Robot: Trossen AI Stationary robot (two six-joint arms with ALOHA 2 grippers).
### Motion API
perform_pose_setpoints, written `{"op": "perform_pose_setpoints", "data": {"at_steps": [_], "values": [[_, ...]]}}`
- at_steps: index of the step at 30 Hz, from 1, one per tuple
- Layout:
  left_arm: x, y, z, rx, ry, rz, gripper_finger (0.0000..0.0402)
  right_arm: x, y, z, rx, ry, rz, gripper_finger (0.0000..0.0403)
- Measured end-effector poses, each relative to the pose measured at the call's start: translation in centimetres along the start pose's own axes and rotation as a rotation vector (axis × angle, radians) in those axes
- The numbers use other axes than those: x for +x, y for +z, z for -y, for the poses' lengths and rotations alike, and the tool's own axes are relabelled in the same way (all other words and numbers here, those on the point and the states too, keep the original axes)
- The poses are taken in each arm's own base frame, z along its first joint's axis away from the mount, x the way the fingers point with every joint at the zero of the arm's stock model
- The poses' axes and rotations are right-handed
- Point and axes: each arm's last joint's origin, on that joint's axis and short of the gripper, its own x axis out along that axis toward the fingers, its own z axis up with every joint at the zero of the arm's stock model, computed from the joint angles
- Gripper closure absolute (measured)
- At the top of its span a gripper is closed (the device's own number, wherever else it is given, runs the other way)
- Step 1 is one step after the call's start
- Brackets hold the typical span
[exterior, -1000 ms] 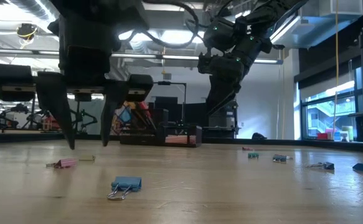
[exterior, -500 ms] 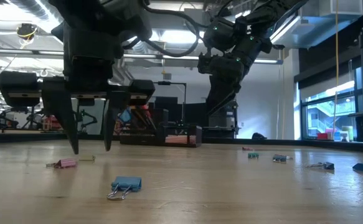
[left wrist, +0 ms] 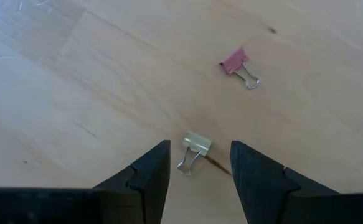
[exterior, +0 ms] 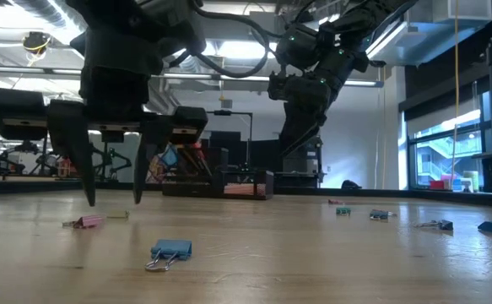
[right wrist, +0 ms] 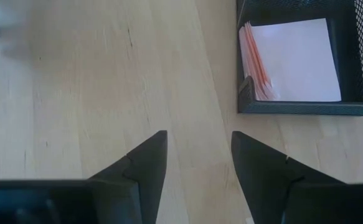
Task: Pick and place office supplies into organizer
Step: Put the yellow binder clip into the black desk organizer
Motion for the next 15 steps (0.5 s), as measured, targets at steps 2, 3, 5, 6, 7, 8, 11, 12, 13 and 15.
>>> {"op": "perform_pose_setpoints", "data": {"at_steps": [2,3,5,6,7,8,11,12,13,15], "values": [[0.0,0.0,0.0,-0.01,0.002,-0.002,0.0241,0.0,0.0,0.0,0.0,0.0,0.0,0.0221],[0.0,0.0,0.0,-0.011,0.005,-0.005,0.0241,0.0,0.0,0.0,0.0,0.0,0.0,0.0221],[0.0,0.0,0.0,-0.011,0.006,-0.006,0.0241,0.0,0.0,0.0,0.0,0.0,0.0,0.0221],[0.0,0.0,0.0,-0.011,0.006,-0.006,0.0241,0.0,0.0,0.0,0.0,0.0,0.0,0.0221],[0.1,0.0,0.0,-0.011,0.004,-0.007,0.0241,0.0,0.0,0.0,0.0,0.0,0.0,0.0221],[0.2,-0.1,0.0,-0.012,0.003,-0.008,0.0241,0.0,0.0,0.0,0.0,0.0,0.0,0.0221],[0.9,-0.3,0.0,-0.017,-0.014,-0.02,0.0241,0.0,0.0,0.0,-0.001,0.0,0.001,0.0221],[1.1,-0.3,0.0,-0.017,-0.021,-0.019,0.0241,0.0,0.0,0.0,-0.001,0.0,0.001,0.0221],[1.2,-0.3,0.0,-0.016,-0.026,-0.021,0.0241,0.0,0.0,0.0,0.0,0.0,0.001,0.0221],[1.6,-0.4,0.0,0.004,-0.035,-0.029,0.0241,0.0,0.0,0.0,-0.001,0.0,0.001,0.0221]]}}
